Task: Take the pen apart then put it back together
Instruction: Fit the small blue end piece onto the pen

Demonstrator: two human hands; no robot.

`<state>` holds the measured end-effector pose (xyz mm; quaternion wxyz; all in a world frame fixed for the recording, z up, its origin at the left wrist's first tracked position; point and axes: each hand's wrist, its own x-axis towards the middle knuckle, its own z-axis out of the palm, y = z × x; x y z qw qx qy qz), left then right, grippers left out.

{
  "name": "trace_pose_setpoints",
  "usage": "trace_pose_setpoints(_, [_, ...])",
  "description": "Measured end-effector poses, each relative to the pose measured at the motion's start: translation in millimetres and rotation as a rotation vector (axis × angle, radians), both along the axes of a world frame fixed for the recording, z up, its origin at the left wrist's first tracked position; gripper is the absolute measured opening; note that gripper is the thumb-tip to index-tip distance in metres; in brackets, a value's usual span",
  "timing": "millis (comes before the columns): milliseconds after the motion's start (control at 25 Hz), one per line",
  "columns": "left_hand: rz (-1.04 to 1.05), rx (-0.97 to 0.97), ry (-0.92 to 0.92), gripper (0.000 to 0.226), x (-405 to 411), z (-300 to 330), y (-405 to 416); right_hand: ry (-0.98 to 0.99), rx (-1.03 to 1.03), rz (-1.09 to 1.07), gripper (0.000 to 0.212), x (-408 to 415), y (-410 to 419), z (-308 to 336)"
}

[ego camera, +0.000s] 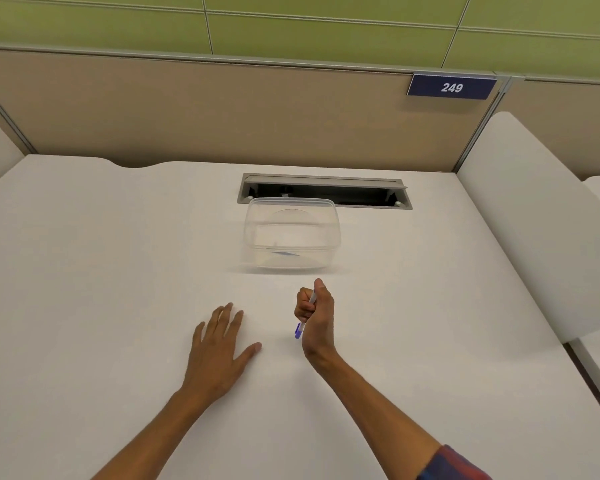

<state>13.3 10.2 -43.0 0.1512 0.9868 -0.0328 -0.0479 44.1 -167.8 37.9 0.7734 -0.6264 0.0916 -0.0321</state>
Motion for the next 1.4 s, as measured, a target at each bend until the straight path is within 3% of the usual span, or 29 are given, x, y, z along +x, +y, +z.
trace_pose_setpoints(240, [0.015, 0.013, -0.062, 0.079, -6.9, -20.2, 7.7, -0.007, -0.087, -0.003, 0.038, 2.0, 1.8, -14.7])
trace_pose_setpoints(600, [0.012, 0.009, -0.112, 0.076, -6.1, -25.5, 8.8, 0.022, -0.016, -0.07, 0.033, 10.5, -7.0, -21.9])
trace_pose_setpoints(1040, [0.002, 0.018, -0.137, 0.077, -5.8, -26.9, 9.3, -0.146, -0.32, -0.013, 0.044, 10.3, 2.9, -24.1])
trace_pose_setpoints(1400, [0.004, 0.02, -0.158, 0.075, -5.3, -28.9, 10.2, -0.132, -0.341, 0.018, 0.043, 12.8, 4.5, -28.5])
